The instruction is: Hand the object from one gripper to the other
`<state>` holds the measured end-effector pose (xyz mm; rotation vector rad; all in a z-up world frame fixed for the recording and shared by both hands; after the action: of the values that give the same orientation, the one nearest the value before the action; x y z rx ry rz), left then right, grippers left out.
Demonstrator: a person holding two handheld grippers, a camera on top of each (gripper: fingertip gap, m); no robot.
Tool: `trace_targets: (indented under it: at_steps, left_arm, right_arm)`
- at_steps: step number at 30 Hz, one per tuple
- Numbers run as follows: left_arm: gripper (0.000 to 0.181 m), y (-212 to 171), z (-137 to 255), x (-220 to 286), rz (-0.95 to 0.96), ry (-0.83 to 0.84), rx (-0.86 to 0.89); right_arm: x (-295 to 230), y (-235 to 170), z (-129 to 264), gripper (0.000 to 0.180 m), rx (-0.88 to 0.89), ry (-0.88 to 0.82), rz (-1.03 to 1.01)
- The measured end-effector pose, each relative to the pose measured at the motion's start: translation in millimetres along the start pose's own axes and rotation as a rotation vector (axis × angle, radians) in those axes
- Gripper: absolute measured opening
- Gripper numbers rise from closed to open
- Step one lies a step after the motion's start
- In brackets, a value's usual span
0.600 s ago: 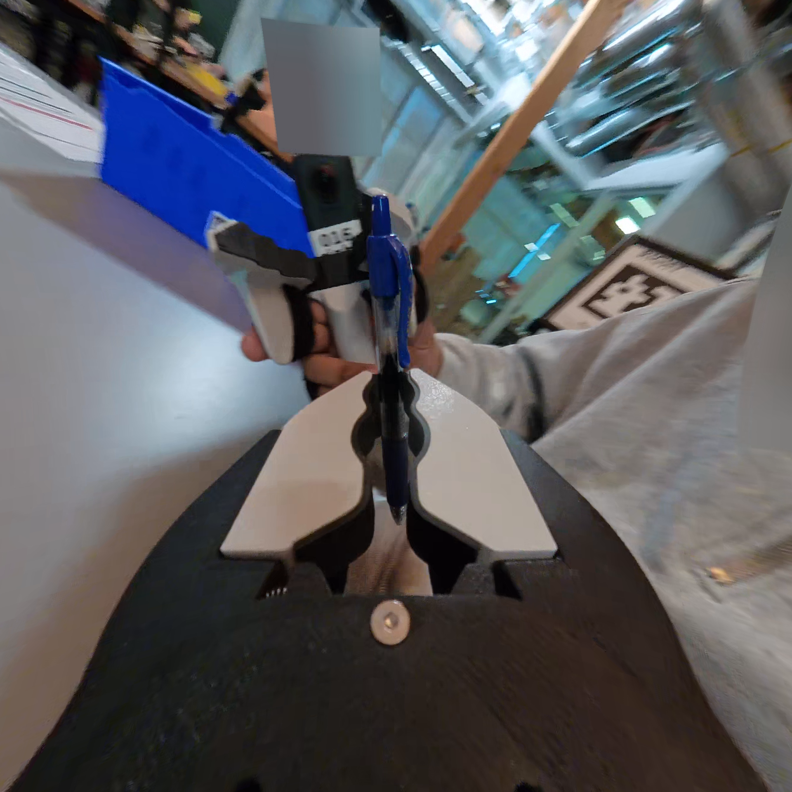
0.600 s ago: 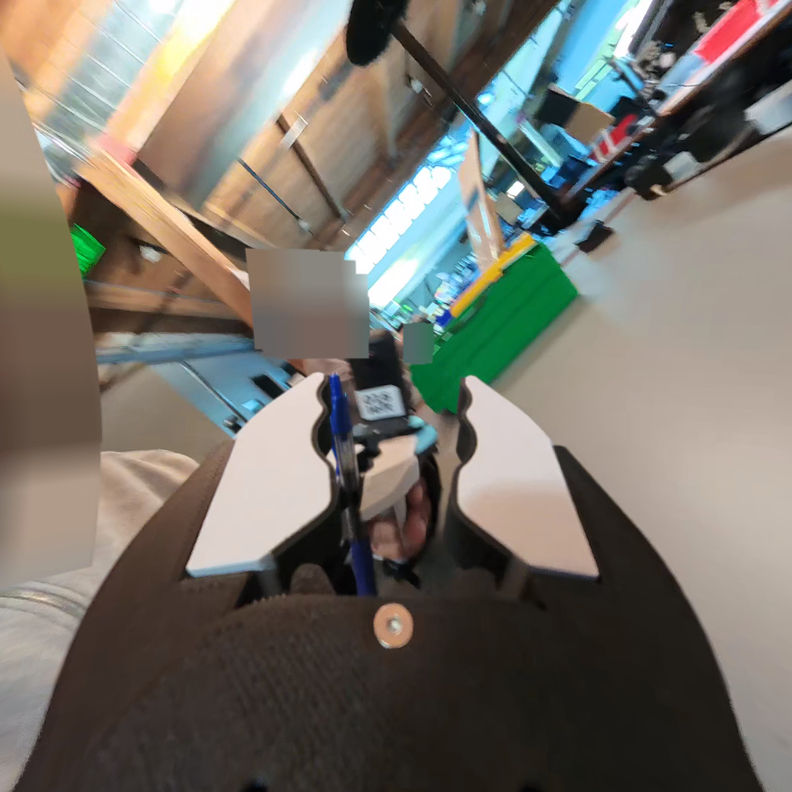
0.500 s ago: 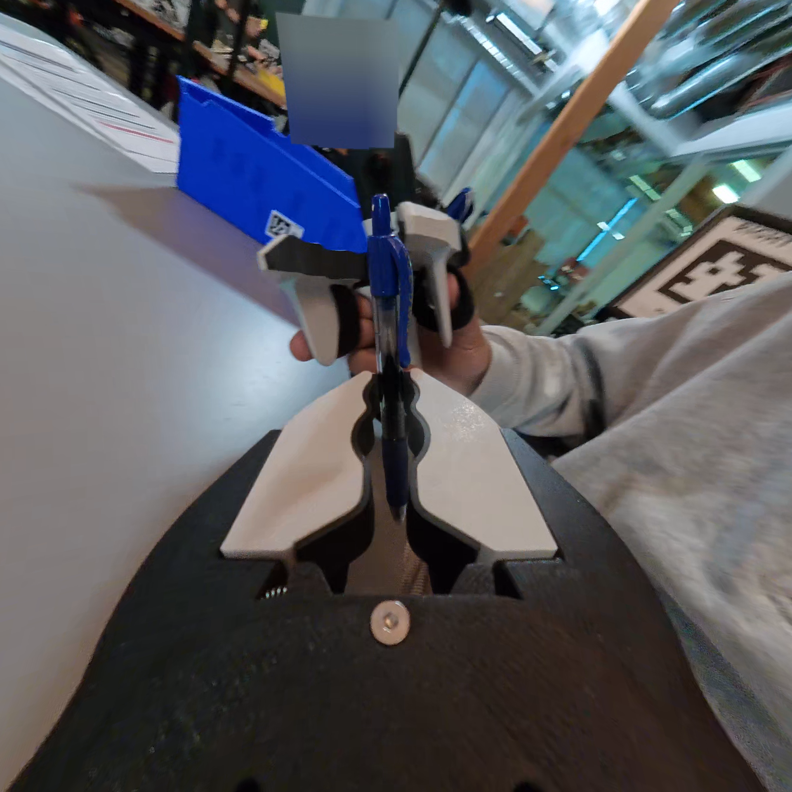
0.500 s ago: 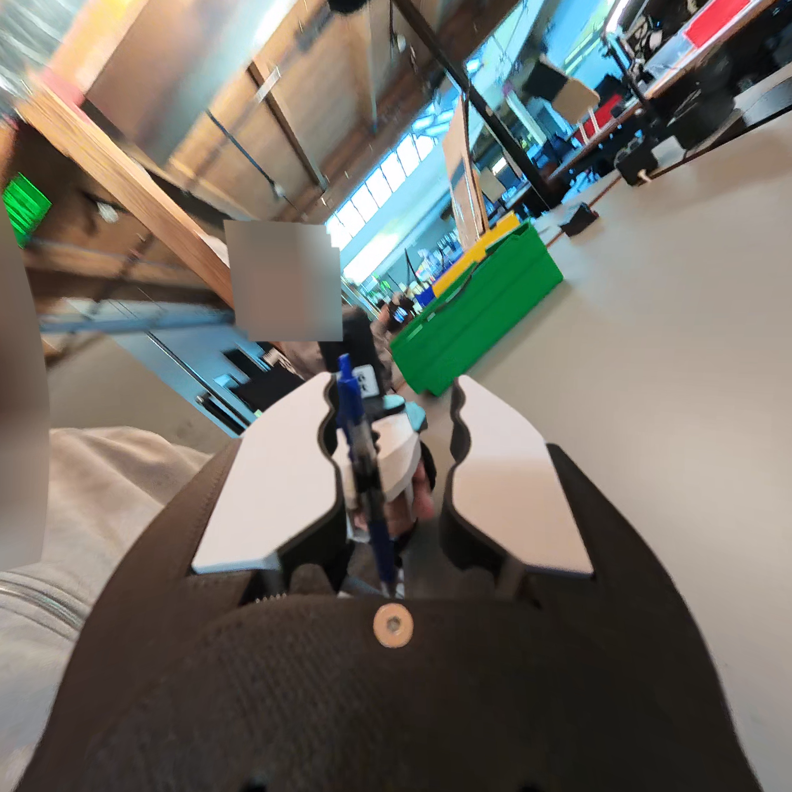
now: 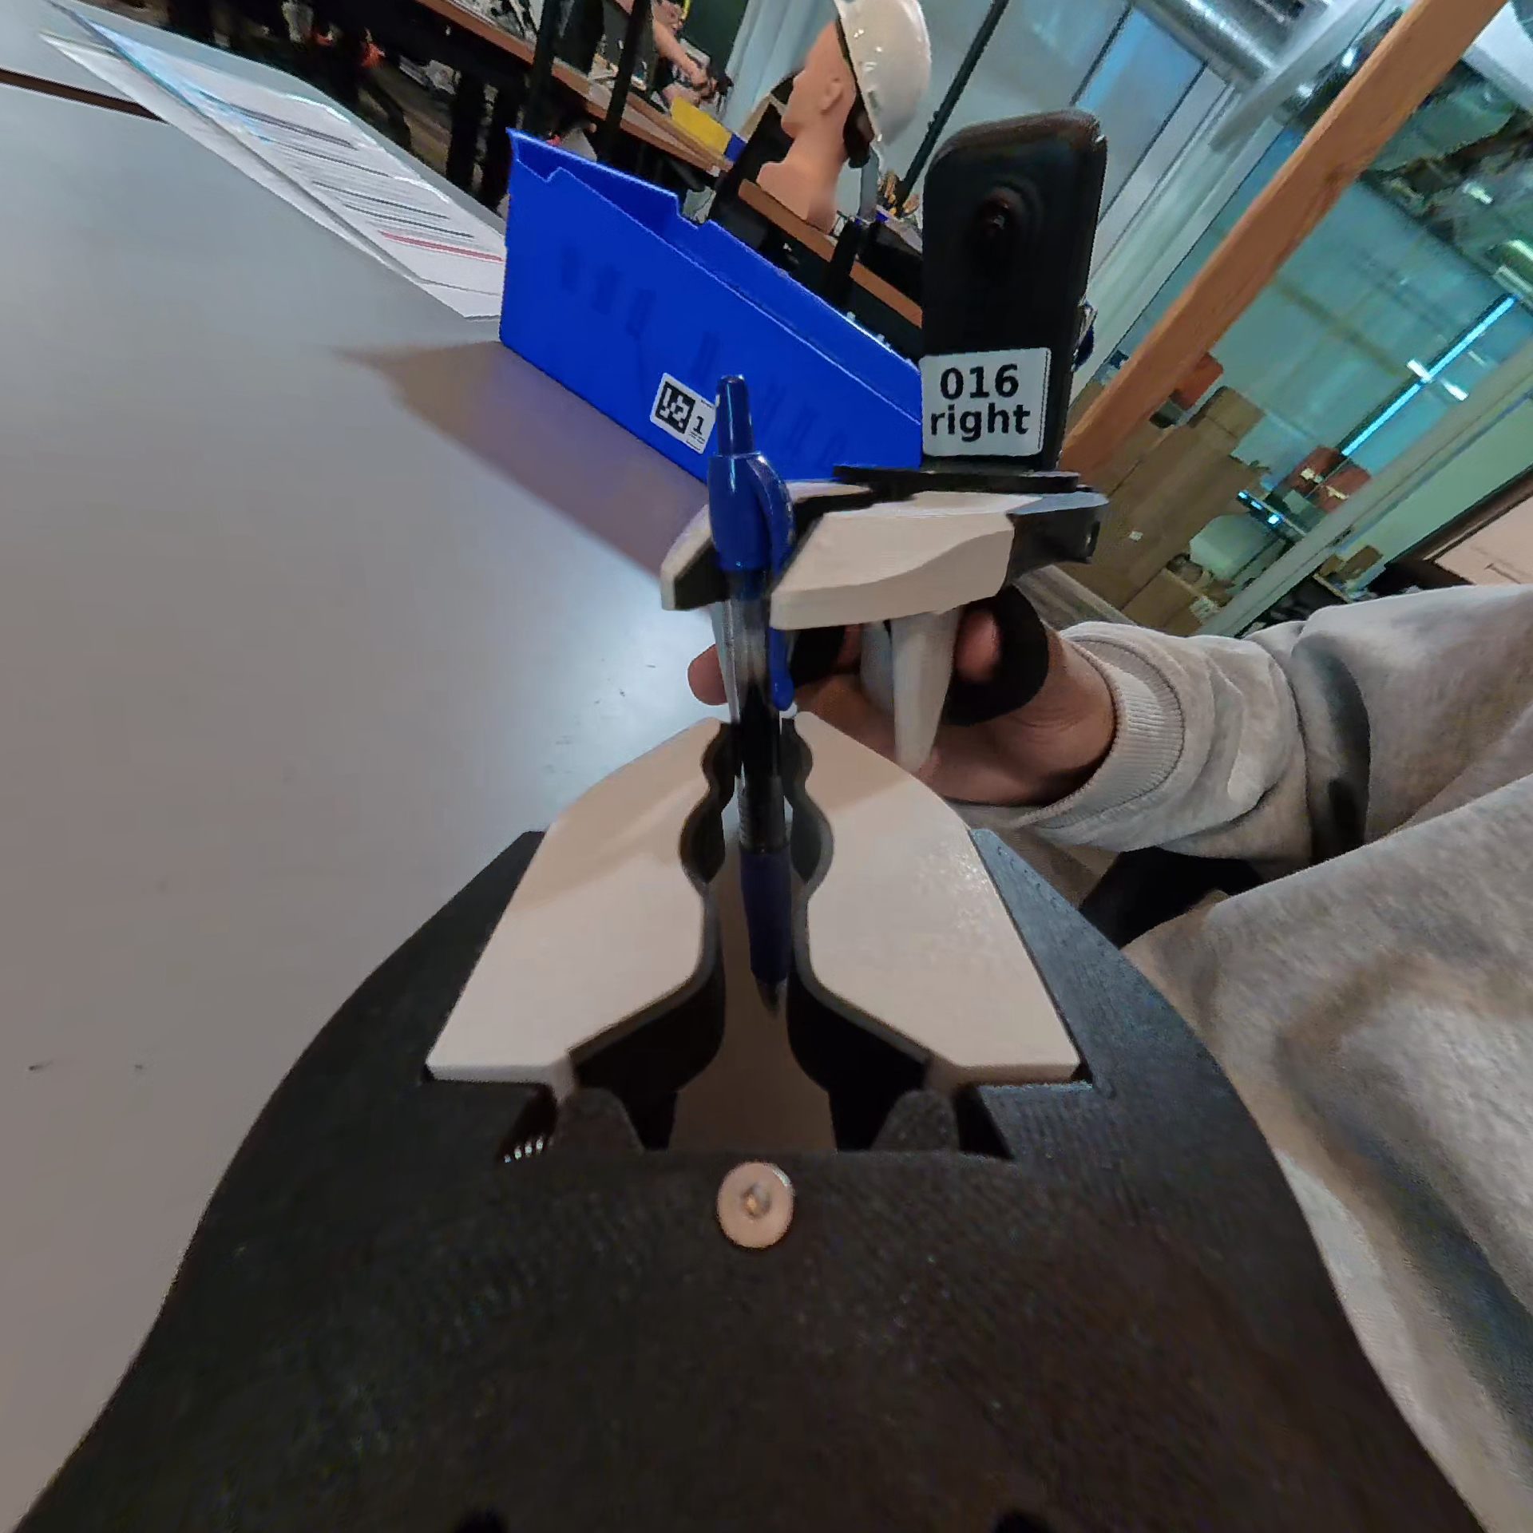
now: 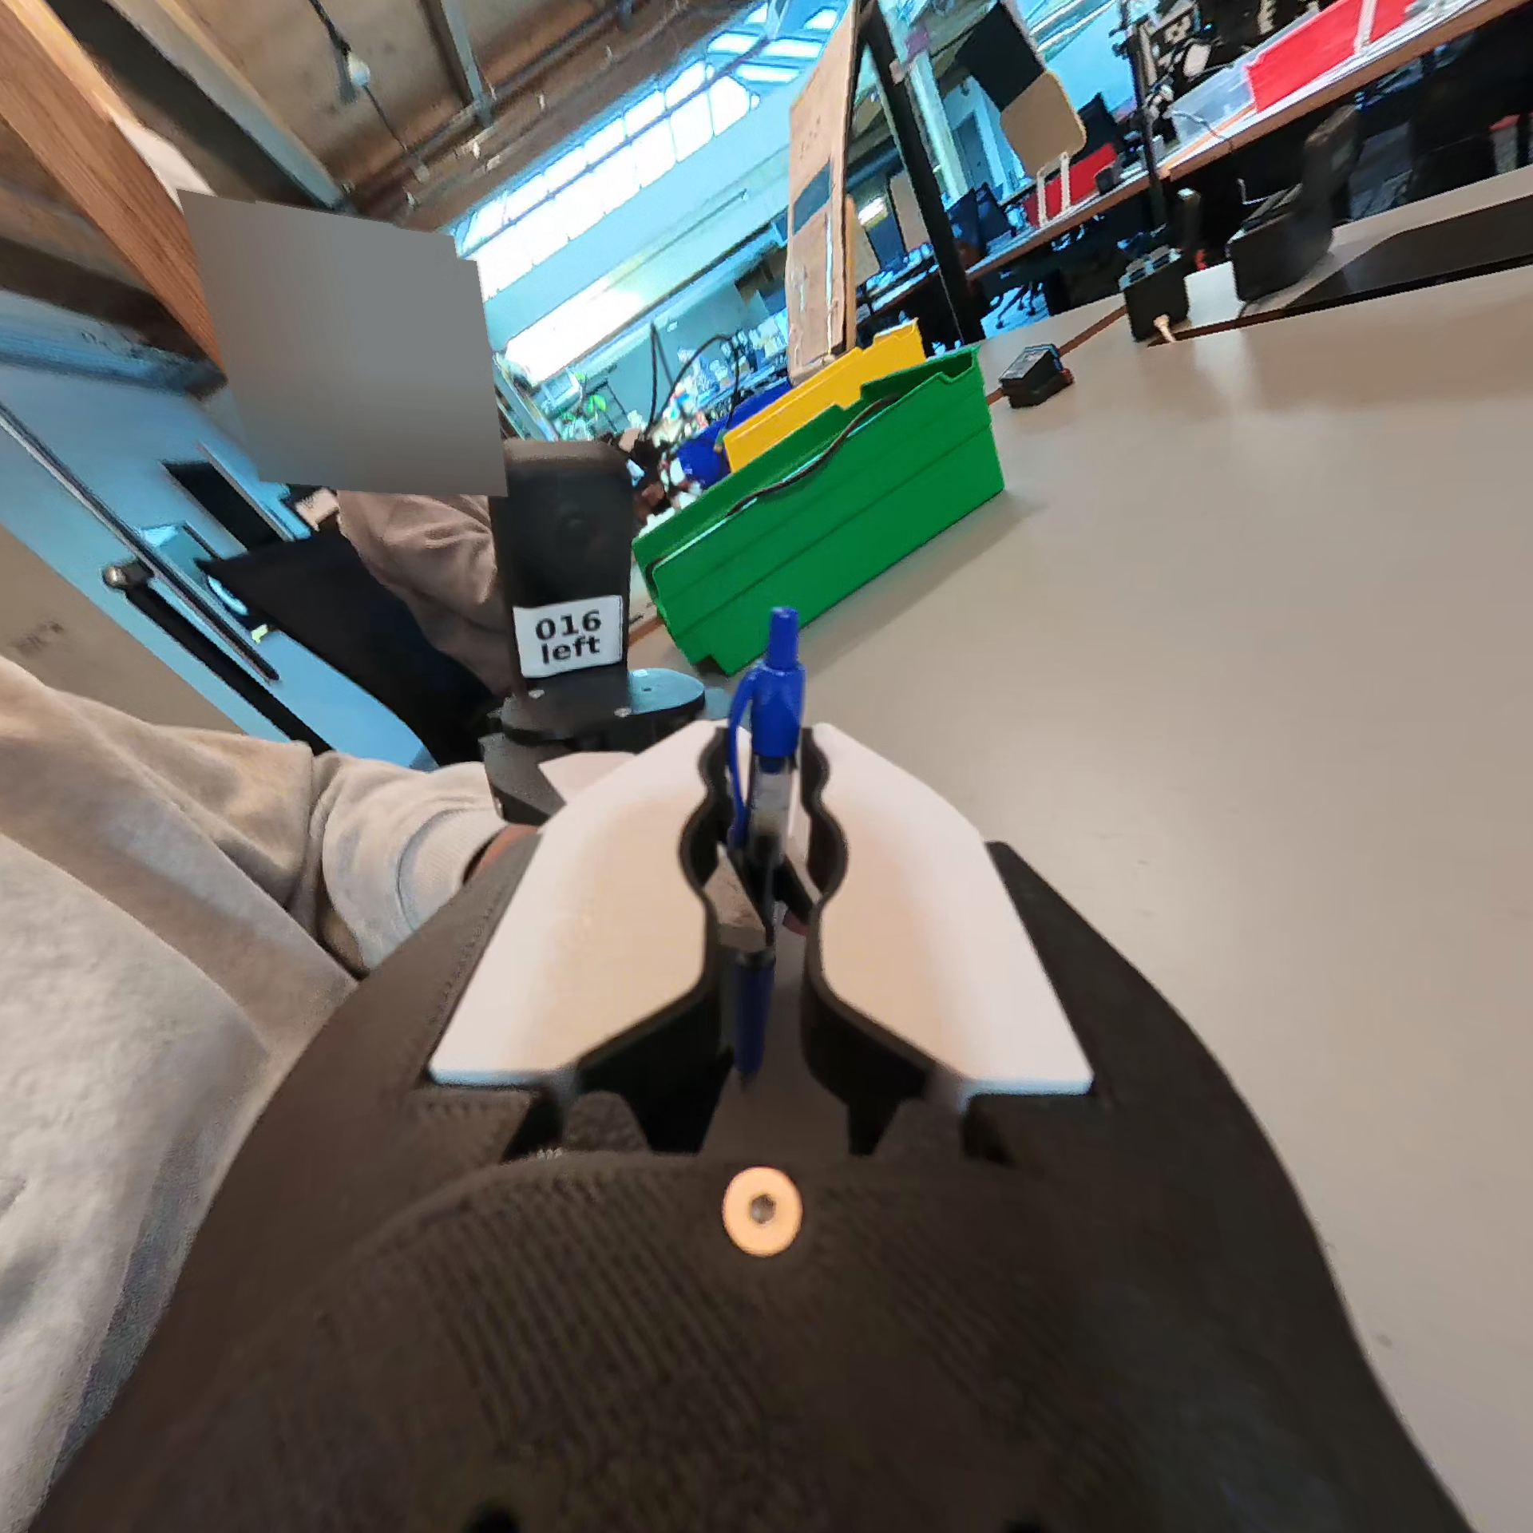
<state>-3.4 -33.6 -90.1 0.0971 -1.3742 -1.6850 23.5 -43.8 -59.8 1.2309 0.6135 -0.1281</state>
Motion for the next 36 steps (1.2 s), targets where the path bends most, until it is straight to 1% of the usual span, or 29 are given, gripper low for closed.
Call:
trace_targets:
  at_steps: [5, 8, 11, 14, 16, 20, 23, 31, 35, 36]
  left_arm:
    - [0.012, 3, 2, 3, -0.003, -0.036, 0.028]
    - [0.028, 6, 3, 4, 0.012, -0.061, 0.054]
    - [0.04, 6, 3, 4, 0.012, -0.074, 0.056]
    - [0.053, 0, -3, 5, 0.023, -0.115, 0.009]
    - [0.056, -4, -8, 11, 0.046, -0.187, -0.037]
    - [0.053, -10, -13, 22, 0.038, -0.27, -0.079]
    - [0.039, -14, -15, 30, 0.025, -0.324, -0.12]
    - [0.028, -18, -16, 32, 0.048, -0.364, -0.152]
    - [0.011, -19, -16, 30, 0.054, -0.363, -0.158]
    - [0.011, -19, -16, 30, 0.058, -0.363, -0.157]
  right_arm:
    - [-3, 3, 1, 0.016, 0.0, 0.013, 0.017]
    - [-1, 5, 4, 0.016, 0.009, 0.018, 0.018]
    - [0, 11, 12, 0.016, 0.04, 0.058, -0.007]
    - [2, 14, 19, 0.016, 0.058, 0.11, -0.049]
    - [3, 16, 22, 0.016, 0.068, 0.138, -0.075]
    - [4, 17, 25, 0.016, 0.083, 0.194, -0.13]
    - [4, 17, 25, 0.016, 0.085, 0.208, -0.139]
    - [3, 17, 26, 0.015, 0.084, 0.221, -0.142]
    - [2, 17, 25, 0.016, 0.086, 0.238, -0.148]
    - [2, 17, 25, 0.016, 0.089, 0.241, -0.15]
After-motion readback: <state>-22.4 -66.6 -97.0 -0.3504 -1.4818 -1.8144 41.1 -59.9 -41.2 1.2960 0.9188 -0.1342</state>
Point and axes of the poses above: each gripper's, where its closed fingertips meet, z back along the fingers, y out of its top, x = y × z across the jaws, the point moved 3 cm from there along z, back along the fingers, and after that the axes turned 14 degrees about -x, right-handed, at the moved point
